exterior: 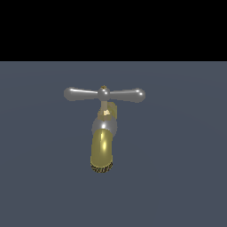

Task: Turn on the faucet by rotating a designated handle.

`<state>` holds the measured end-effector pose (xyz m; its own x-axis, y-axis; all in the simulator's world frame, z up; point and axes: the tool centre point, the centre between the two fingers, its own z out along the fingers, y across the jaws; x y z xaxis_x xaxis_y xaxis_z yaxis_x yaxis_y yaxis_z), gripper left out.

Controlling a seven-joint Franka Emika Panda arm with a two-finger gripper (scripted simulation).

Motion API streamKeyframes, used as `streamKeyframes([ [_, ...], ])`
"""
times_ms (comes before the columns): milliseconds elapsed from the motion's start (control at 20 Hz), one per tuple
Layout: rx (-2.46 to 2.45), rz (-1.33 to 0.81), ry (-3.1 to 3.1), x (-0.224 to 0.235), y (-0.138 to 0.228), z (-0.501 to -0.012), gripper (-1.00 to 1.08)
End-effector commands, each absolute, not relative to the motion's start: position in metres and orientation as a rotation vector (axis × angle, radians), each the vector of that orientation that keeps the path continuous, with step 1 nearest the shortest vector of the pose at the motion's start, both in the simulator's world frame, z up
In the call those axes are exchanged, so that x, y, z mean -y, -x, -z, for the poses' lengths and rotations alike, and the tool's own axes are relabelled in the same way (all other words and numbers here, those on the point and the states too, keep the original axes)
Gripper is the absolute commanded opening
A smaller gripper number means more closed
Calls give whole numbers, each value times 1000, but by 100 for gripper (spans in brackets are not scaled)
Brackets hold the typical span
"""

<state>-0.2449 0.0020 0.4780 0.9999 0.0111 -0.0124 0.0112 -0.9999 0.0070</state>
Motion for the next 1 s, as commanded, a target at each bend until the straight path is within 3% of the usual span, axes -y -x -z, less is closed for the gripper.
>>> streamKeyframes([
  [0,-17,19,-3134,-2,245,-478,-100],
  [950,59,42,-3183,-1,229,-464,-100],
])
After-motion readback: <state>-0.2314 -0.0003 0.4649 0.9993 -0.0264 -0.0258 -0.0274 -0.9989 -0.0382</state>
